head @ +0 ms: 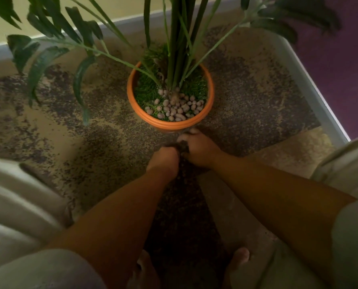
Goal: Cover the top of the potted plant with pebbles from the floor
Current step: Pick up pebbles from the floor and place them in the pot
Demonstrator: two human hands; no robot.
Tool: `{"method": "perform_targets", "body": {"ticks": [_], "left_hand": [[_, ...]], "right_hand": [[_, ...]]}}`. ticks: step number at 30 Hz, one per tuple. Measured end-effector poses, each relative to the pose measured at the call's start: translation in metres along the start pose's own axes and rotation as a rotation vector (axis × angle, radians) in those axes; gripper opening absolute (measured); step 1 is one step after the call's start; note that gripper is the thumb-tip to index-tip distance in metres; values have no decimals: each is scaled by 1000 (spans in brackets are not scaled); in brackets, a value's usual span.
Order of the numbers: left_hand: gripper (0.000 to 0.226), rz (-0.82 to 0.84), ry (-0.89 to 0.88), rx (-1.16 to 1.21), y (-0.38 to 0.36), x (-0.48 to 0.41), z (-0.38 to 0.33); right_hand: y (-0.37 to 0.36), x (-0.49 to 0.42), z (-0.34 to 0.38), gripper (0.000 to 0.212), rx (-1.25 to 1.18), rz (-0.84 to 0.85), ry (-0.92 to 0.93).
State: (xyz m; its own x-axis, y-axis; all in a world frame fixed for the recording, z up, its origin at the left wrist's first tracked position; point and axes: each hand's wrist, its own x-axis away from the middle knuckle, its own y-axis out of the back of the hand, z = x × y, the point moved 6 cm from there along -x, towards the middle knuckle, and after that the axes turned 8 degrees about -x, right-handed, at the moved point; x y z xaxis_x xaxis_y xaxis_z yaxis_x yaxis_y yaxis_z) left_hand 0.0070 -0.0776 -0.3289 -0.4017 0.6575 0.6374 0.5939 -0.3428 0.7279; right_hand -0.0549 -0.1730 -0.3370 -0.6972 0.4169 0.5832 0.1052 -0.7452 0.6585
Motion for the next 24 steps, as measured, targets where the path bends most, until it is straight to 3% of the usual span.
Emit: {"method": "perform_targets", "body": {"ticks": [3, 5, 11, 24], "left_hand": [[25, 18, -26, -48, -1, 1, -3], [24, 21, -42, -78, -2, 2, -6], [24, 28, -62, -114, -1, 4, -8], [23, -7, -29, -21, 21, 3, -5]], "right_hand": [[-4, 0, 8, 19, 74, 58, 23], [-6, 1, 14, 15, 105, 66, 23], [-1, 3, 13, 10, 69, 25, -66], [15, 10, 0, 25, -69, 11, -223]]}}
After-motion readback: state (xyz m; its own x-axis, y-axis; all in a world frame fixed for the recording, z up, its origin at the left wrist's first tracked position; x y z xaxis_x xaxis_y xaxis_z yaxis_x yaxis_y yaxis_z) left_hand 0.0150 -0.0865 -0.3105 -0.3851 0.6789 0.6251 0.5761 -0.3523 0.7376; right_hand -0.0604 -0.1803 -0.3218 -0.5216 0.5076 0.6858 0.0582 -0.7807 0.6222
